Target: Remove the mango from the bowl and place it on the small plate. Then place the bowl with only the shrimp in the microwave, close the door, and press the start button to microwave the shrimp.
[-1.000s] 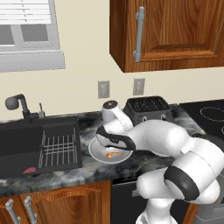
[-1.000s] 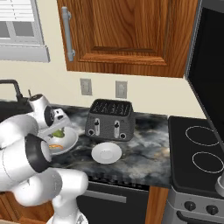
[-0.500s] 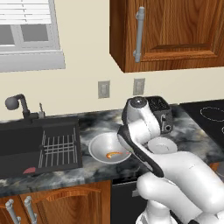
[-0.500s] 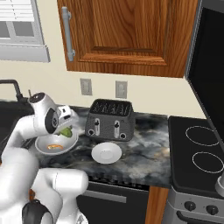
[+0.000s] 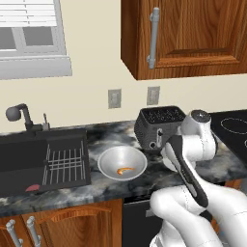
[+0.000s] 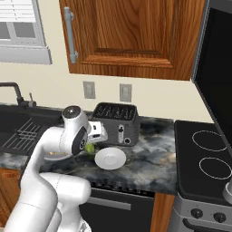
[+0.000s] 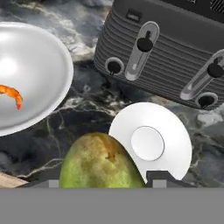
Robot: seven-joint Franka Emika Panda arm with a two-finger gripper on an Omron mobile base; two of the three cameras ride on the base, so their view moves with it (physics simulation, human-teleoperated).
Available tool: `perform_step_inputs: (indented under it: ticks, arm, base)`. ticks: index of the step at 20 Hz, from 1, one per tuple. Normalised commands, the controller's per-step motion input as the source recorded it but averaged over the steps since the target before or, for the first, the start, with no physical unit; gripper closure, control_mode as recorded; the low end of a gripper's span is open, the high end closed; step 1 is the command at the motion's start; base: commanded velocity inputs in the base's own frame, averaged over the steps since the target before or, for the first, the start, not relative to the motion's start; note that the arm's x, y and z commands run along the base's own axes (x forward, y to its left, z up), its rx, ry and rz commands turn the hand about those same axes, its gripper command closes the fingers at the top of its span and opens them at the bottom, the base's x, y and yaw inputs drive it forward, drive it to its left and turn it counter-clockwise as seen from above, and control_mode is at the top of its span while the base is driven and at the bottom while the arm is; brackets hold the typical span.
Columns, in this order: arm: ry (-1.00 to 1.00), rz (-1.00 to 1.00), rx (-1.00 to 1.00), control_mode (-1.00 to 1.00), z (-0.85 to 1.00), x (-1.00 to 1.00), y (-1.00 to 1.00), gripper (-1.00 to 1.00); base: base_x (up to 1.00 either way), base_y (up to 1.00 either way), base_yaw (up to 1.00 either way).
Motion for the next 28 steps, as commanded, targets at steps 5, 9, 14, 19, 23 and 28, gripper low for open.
perform_step_inputs:
  ticks: [5, 9, 14, 19, 23, 28]
  arm:
    - [0.21, -0.13, 0.11, -1.00, -0.14, 0.01, -0.95, 1.00]
    - [0.22, -0.03, 0.02, -1.00, -0.46, 0.20, -0.35, 1.00]
    - [0.19, 0.00, 0.00, -1.00, -0.50, 0.38, 0.00, 1.00]
    - [0.12, 0.00, 0.00, -1.00, -0.11, 0.35, 0.02, 1.00]
    - [0.06, 0.00, 0.00, -1.00, 0.00, 0.25, 0.00, 1.00]
    - [0.09, 0.00, 0.00, -1.00, -0.14, 0.23, 0.00, 1.00]
  base:
    - [0.00, 0.00, 0.00]
    - [0.00, 0.00, 0.00]
    - [0.00, 0.00, 0.00]
    - [0.00, 0.00, 0.00]
    - [0.00, 0.00, 0.00]
    - [0.00, 0.00, 0.00]
